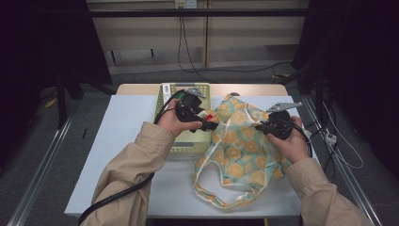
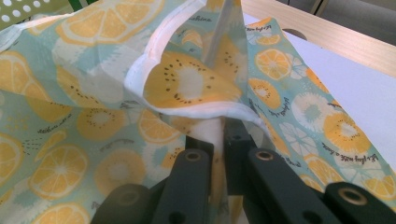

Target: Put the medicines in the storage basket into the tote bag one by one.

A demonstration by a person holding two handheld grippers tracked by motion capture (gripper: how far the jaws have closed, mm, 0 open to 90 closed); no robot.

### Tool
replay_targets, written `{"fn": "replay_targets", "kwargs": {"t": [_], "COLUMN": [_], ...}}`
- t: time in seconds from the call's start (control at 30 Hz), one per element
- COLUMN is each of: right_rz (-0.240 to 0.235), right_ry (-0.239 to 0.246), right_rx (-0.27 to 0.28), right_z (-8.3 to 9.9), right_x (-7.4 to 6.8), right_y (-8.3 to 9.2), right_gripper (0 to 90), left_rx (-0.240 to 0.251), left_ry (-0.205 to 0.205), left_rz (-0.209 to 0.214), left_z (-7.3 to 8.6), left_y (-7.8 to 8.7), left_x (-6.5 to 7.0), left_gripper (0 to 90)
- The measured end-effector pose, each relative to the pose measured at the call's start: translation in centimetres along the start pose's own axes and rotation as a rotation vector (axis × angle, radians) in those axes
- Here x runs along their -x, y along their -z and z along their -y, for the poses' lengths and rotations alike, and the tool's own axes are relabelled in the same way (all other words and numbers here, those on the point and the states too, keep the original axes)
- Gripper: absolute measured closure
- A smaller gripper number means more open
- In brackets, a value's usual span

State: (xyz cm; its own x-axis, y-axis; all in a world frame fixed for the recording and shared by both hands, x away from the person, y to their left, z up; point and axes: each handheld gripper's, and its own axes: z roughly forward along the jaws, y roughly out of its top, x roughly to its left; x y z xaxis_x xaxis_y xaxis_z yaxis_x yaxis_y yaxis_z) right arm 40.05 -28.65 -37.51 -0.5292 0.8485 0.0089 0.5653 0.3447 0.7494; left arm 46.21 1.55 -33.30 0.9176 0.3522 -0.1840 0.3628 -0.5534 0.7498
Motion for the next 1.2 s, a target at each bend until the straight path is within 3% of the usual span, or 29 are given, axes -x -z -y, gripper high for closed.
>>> {"fn": "replay_targets", "kwargs": {"t": [0.1, 0.13, 0.17, 0.23, 0.27, 0.3, 0.57, 0.8, 1.2], "right_rz": [-0.003, -0.004, -0.004, -0.005, -0.004, -0.003, -0.003, -0.007, -0.014], "right_ry": [0.001, 0.000, -0.001, -0.002, -0.002, -0.002, -0.003, -0.001, -0.012], "right_rx": [0.000, 0.001, 0.002, 0.007, 0.008, 0.008, 0.005, 0.003, 0.016], "right_z": [-0.1, -0.1, -0.1, -0.1, -0.1, -0.1, -0.2, -0.3, -0.5], "right_x": [-0.1, -0.1, -0.1, -0.1, -0.1, -0.1, -0.3, -0.4, -0.4], "right_y": [0.0, 0.0, 0.0, 0.0, 0.0, 0.0, -0.1, -0.3, 0.0], "right_gripper": [88.7, 88.7, 88.7, 88.7, 88.7, 88.7, 88.7, 88.7, 88.7], "left_rx": [0.008, -0.006, 0.008, 0.014, 0.000, 0.013, 0.007, 0.004, 0.003], "left_ry": [-0.025, -0.032, -0.031, -0.027, -0.035, -0.035, -0.087, -0.105, -0.119], "left_rz": [0.020, -0.009, 0.032, 0.042, 0.017, 0.058, 0.087, 0.119, 0.149], "left_z": [-0.3, -0.4, -0.4, -0.4, -0.5, -0.5, -0.7, -0.4, 0.0], "left_y": [-0.1, 0.0, -0.1, -0.3, -0.3, -0.4, -0.6, -1.7, -3.4], "left_x": [0.9, 1.4, 1.5, 1.9, 2.3, 2.4, 4.1, 5.6, 6.8], "left_gripper": [20.7, 20.6, 20.6, 20.6, 20.6, 20.6, 20.6, 20.6, 20.6]}}
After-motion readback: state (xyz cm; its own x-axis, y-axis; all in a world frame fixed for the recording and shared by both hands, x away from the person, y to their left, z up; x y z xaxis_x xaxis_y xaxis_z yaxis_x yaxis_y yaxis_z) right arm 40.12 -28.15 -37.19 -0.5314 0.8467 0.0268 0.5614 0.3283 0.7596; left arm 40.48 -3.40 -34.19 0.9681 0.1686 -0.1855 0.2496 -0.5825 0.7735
